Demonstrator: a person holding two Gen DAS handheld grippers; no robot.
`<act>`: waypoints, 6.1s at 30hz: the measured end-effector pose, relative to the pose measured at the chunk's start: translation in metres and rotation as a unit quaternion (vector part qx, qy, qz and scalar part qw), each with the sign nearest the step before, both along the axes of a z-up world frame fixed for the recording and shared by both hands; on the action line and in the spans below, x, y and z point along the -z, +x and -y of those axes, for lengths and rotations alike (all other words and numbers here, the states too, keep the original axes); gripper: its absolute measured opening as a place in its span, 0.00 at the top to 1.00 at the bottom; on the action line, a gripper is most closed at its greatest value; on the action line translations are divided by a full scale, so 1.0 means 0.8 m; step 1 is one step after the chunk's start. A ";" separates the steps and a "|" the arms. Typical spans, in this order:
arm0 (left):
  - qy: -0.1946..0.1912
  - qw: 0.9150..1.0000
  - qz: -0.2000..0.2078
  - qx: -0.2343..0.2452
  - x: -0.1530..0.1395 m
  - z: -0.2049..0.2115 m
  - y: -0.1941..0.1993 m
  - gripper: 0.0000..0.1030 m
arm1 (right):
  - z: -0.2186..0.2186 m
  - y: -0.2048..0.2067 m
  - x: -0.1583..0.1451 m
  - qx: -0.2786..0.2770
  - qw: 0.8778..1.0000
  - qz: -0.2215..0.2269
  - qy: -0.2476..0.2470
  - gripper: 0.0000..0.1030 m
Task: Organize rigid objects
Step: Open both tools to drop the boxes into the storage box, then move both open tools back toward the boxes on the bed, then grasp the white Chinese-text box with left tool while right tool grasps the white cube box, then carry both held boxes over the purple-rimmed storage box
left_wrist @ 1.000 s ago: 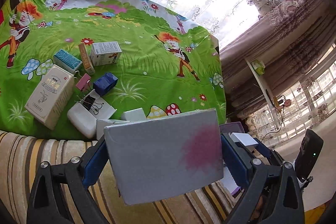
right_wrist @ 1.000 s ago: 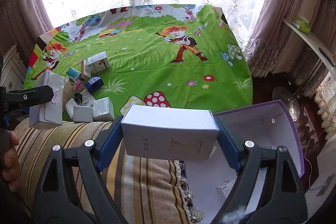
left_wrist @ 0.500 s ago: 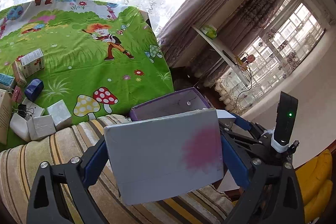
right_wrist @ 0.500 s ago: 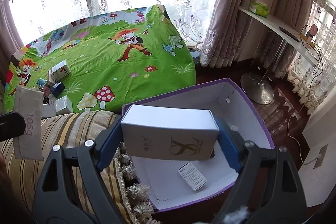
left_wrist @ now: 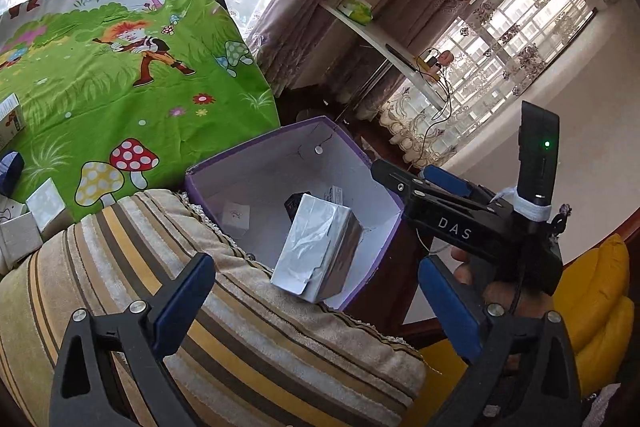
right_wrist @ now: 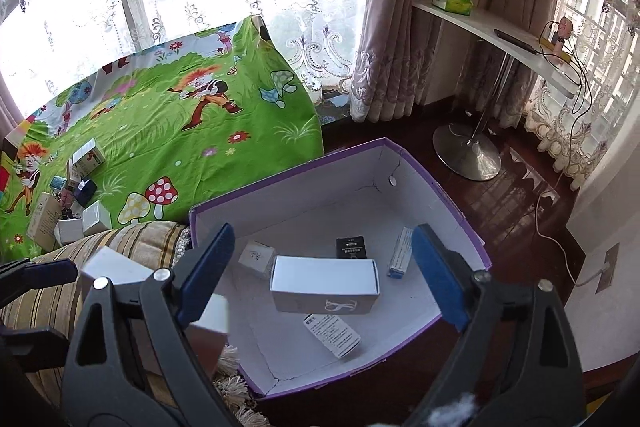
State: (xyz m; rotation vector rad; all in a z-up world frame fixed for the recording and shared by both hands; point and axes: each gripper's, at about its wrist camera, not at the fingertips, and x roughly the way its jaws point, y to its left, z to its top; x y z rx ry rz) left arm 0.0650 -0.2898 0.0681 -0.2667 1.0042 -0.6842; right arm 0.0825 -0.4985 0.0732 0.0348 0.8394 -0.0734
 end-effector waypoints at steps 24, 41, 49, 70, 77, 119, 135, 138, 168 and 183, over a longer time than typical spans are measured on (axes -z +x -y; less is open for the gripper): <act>-0.003 0.997 0.073 -0.024 -0.024 -0.041 -0.010 0.01 | -0.037 -0.004 -0.010 -0.042 0.999 0.014 -0.009 0.10; 0.019 0.980 0.074 -0.184 -0.034 -0.205 0.000 0.08 | -0.117 0.007 -0.010 -0.117 0.993 0.003 0.008 0.10; 0.029 0.965 0.042 -0.255 -0.017 -0.295 -0.001 0.08 | -0.174 0.019 -0.002 -0.164 0.986 -0.016 0.010 0.10; 0.128 0.946 -0.055 -0.292 0.054 -0.378 0.042 0.16 | -0.320 0.043 0.040 -0.318 0.944 -0.086 -0.022 0.10; 0.169 0.940 -0.088 -0.283 0.088 -0.384 0.068 0.21 | -0.360 0.058 0.063 -0.364 0.921 -0.141 0.007 0.10; 0.146 0.942 -0.090 -0.288 0.119 -0.395 0.074 0.47 | -0.406 0.126 0.136 -0.374 0.888 -0.248 0.096 0.50; 0.128 0.942 -0.057 -0.306 0.075 -0.381 0.046 0.47 | -0.378 0.099 0.088 -0.357 0.916 -0.169 0.076 0.50; 0.122 0.946 -0.048 -0.297 0.064 -0.366 0.042 0.47 | -0.367 0.091 0.080 -0.350 0.920 -0.157 0.078 0.50; 0.086 0.986 -0.004 -0.142 0.009 -0.160 0.022 0.47 | -0.183 0.020 0.023 -0.221 0.970 -0.067 0.074 0.50; 0.070 0.995 -0.020 -0.063 0.011 -0.074 0.035 0.47 | -0.079 0.009 0.009 -0.110 0.993 -0.035 0.029 0.50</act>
